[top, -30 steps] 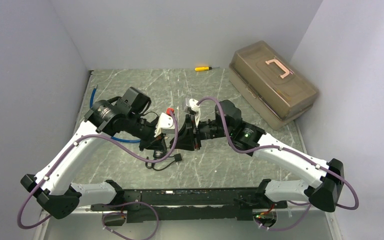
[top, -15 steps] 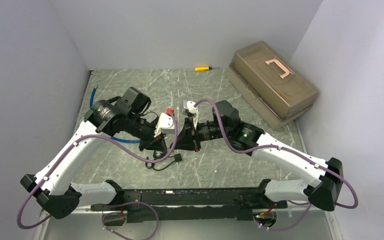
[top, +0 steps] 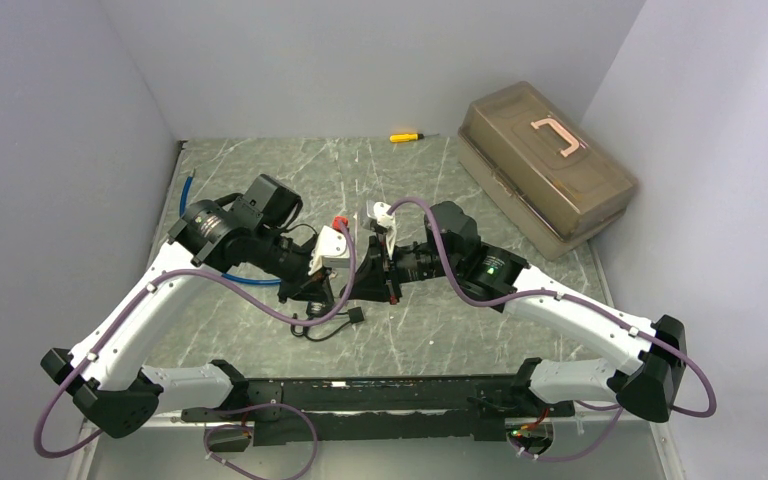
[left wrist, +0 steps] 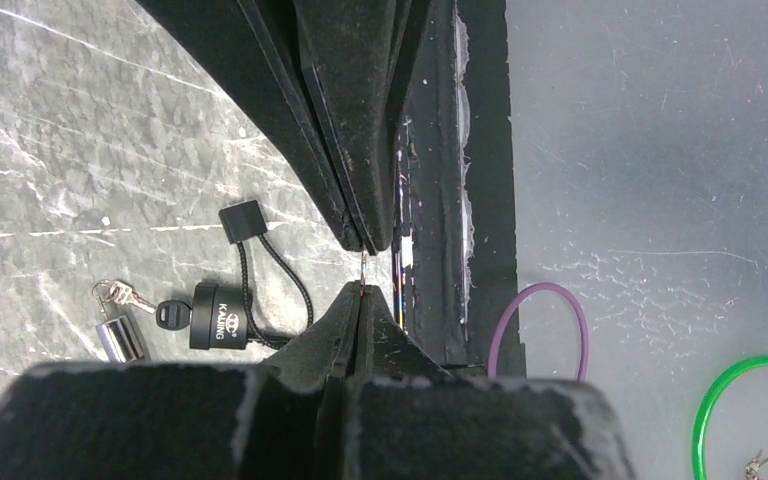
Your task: Unlock with the key
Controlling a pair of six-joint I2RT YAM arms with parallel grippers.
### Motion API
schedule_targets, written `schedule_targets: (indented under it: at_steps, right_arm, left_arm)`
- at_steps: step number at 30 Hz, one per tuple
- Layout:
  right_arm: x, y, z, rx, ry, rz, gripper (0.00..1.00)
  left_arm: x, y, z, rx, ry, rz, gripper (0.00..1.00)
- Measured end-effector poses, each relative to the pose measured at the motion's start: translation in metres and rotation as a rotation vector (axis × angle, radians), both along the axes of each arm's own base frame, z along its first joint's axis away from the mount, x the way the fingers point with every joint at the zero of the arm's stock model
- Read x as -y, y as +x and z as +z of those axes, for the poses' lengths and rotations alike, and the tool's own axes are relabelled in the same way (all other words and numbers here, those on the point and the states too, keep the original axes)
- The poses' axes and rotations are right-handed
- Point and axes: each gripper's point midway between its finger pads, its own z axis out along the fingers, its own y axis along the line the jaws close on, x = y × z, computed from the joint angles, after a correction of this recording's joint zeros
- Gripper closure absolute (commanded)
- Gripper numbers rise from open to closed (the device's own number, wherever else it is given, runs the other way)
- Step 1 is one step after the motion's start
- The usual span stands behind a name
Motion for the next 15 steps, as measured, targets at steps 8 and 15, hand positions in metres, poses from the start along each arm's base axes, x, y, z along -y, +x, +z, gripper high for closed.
schedule_targets:
  at_steps: [8, 15]
  right_arm:
    - [0.0, -0.003, 0.0, -0.05, -0.007, -0.005, 1.0]
    - [0.01, -0.006, -0.006, -0.079, 0.024, -0.056, 1.0]
  left_arm:
    - [0.001, 0.0, -0.002, -0.018, 0.009, 0.009, 0.94]
    - [0.005, 0.004, -0.006, -0.037, 0.024, 0.019, 0.7]
